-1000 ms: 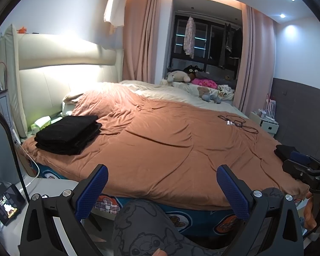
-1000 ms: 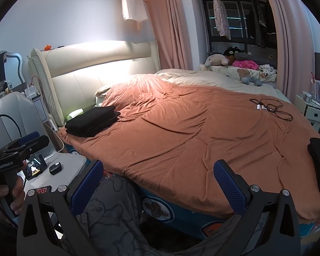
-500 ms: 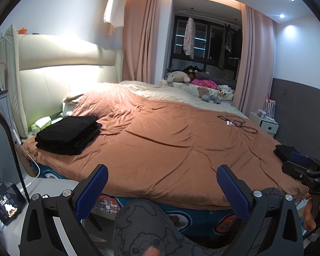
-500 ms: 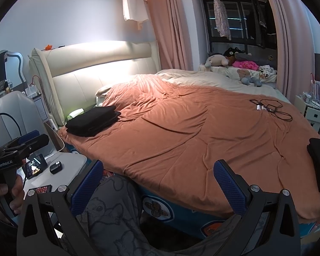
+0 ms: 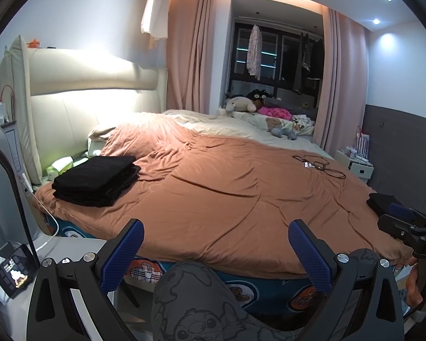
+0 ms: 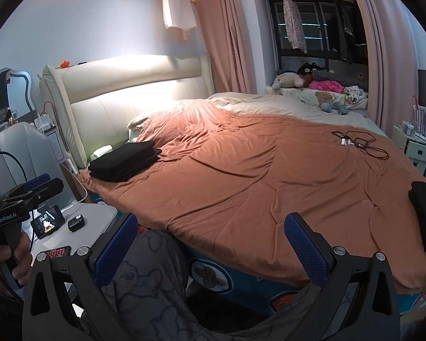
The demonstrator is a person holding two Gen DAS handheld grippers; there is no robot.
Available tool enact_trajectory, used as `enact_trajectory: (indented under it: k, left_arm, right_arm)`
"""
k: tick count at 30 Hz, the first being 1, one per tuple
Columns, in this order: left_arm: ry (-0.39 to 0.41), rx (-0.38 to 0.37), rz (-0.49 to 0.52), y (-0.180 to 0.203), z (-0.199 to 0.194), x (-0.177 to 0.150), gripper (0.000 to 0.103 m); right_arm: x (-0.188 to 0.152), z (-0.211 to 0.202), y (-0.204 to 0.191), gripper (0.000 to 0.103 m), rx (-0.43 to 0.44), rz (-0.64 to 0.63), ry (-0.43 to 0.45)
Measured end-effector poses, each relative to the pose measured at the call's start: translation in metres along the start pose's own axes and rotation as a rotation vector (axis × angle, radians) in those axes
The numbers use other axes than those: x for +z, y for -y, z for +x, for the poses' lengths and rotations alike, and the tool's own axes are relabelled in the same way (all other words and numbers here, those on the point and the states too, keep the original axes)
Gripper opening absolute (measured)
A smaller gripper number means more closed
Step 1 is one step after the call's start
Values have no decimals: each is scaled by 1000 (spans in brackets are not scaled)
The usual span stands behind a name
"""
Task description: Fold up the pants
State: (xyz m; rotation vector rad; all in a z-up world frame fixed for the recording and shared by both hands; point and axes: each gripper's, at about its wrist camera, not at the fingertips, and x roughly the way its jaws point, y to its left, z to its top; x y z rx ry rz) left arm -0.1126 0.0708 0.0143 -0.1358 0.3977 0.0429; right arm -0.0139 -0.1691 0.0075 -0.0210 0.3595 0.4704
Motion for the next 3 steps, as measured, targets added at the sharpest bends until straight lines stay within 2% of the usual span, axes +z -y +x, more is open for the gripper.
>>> enact_trajectory:
  k: [3]
  left_arm:
    - [3, -3, -2, -1, -2, 0, 102]
  right_arm:
    - [-1, -2, -2, 103, 0, 0, 1]
